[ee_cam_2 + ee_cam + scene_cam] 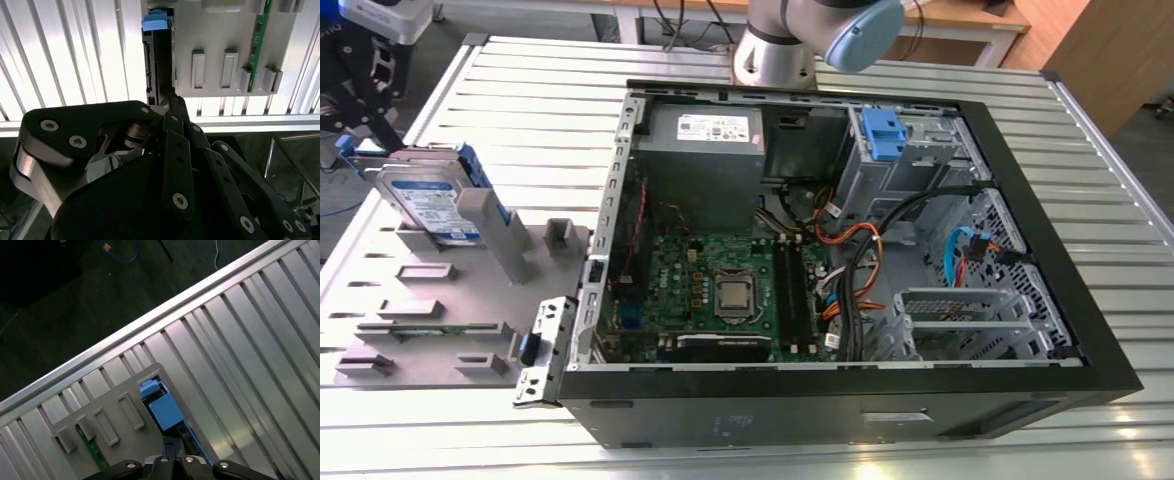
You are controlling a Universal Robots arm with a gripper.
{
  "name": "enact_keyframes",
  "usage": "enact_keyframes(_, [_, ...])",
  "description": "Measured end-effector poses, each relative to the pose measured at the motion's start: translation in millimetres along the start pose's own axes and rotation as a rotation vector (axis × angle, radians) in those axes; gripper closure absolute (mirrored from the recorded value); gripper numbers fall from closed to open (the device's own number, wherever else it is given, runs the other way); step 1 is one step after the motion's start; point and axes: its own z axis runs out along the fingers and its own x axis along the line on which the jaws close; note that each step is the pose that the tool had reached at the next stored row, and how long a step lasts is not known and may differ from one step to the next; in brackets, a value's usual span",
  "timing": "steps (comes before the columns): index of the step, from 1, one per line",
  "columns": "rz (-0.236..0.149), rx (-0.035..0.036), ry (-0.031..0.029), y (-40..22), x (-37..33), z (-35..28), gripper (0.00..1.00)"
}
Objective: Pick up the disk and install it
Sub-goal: 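Pick up the disk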
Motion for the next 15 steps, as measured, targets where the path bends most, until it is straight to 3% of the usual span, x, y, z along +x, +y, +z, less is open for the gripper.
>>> enact_keyframes(3, [-0.037,-0.0008,0.0012,0.0,0.0,0.0,0.89])
enact_keyframes(12, [-0.042,-0.0009,0.0014,0.0,0.0,0.1,0.89])
enact_keyframes(15, [-0.082,-0.0017,0.0026,0.0,0.0,0.1,0.89])
